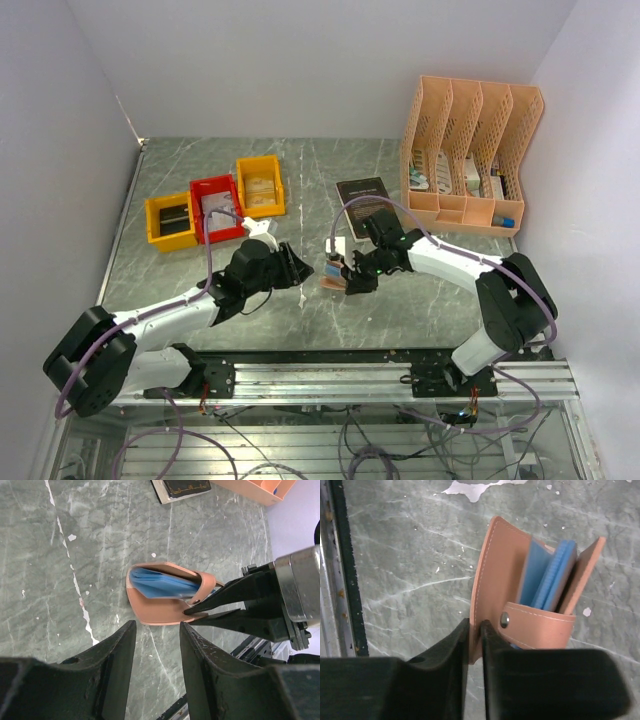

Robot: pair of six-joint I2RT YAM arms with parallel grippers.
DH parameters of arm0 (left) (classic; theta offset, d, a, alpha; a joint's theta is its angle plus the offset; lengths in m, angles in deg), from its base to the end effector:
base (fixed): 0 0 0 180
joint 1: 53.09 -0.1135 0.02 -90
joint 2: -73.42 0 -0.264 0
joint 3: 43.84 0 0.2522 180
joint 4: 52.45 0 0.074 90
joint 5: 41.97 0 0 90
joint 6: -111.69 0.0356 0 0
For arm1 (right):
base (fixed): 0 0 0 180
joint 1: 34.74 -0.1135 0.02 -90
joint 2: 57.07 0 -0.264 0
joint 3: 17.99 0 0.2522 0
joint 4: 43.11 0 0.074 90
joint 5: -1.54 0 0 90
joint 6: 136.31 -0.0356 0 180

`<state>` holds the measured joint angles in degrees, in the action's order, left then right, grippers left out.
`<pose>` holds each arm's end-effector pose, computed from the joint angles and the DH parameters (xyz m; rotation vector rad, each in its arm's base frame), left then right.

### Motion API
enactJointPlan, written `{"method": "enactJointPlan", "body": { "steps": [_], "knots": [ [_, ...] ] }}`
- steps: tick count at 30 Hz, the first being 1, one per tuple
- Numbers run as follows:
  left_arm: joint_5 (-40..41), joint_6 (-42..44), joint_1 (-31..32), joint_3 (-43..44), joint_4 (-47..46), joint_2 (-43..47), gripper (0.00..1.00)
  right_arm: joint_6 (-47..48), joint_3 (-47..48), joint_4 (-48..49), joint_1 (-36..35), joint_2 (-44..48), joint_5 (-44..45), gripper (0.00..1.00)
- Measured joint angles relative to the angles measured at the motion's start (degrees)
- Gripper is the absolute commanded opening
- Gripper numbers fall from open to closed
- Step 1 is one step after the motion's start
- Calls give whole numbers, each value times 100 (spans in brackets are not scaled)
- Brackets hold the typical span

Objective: Put the credit cards into the card holder
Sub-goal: Open the card holder at the center of the board.

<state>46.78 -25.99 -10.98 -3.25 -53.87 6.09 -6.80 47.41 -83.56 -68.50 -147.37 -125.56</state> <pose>0.1794 -0.1632 0.1968 -0.0903 2.1632 -0.9843 0.2315 0.1806 0.1782 -1.6813 1.9459 0.8314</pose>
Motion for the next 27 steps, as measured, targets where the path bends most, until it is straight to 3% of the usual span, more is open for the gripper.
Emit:
{"method": "enactJointPlan", "body": {
  "steps": [4,7,13,27],
  "knots": [
    [-15,-70,0,-28,-96,-11,51,70,2,-101,0,-22,-146,36],
    [-81,-111,0,-35,-275,-153,50,129,57,-216,0,-125,-262,42],
    [-393,-234,2,-33,-901,-938,23,190,212,-444,70,-190,-612,43],
    [-675,-258,210,313,-1447,-1978,28,-129,245,-247,546,48,-887,43]
  ]
}}
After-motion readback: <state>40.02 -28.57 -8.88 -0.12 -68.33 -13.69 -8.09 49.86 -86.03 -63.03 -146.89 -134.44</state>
